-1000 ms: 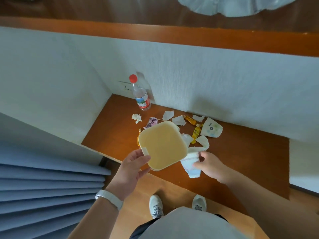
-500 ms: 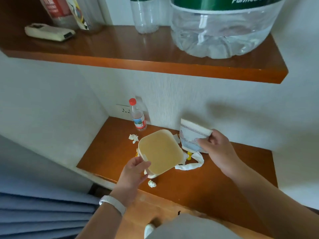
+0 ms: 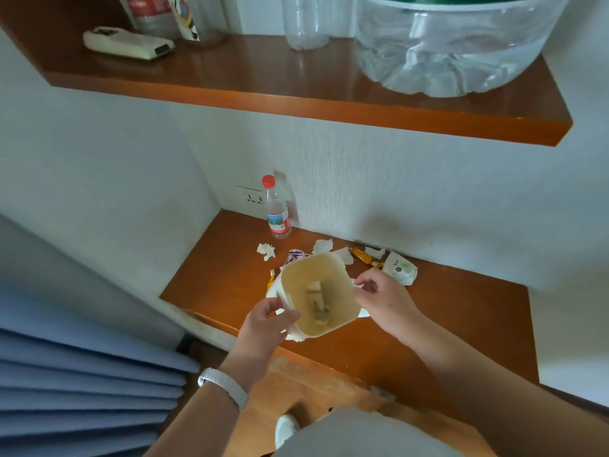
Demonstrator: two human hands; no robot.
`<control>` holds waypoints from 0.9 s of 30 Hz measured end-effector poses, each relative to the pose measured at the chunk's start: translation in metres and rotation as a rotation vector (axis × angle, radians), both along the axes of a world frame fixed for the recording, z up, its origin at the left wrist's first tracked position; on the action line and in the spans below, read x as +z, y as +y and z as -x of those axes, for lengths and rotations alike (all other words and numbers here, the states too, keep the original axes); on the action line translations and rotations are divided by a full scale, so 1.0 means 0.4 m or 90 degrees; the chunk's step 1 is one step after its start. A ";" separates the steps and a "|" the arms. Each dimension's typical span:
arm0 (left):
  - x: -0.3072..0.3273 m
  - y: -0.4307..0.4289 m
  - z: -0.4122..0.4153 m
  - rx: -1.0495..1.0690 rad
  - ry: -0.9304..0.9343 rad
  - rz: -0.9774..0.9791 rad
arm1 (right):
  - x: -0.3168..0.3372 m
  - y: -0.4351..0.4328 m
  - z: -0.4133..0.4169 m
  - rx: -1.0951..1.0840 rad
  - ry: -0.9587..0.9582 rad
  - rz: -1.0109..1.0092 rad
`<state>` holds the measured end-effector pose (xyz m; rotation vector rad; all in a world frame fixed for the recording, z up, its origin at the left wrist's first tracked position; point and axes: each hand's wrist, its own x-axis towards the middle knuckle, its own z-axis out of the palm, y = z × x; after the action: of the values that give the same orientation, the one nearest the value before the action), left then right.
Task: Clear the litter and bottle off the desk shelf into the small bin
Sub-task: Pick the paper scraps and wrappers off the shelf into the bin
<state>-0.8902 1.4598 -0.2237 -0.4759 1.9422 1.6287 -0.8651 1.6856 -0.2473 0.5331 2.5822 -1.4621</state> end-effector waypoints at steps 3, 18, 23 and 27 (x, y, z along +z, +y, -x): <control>-0.012 -0.008 -0.004 0.029 -0.016 0.002 | -0.045 0.017 -0.008 -0.006 -0.016 -0.001; -0.032 0.002 0.013 0.087 -0.050 0.002 | -0.341 0.133 0.047 0.231 -0.069 -0.477; -0.025 0.005 0.024 0.107 -0.056 0.002 | -0.361 0.125 0.044 0.249 -0.066 -0.459; -0.020 0.002 0.035 0.097 -0.049 0.005 | -0.350 0.124 0.036 0.224 -0.080 -0.440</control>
<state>-0.9044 1.4608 -0.2316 -0.6947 1.8960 1.6708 -0.8796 1.7353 -0.3874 0.1958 2.8370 -0.3989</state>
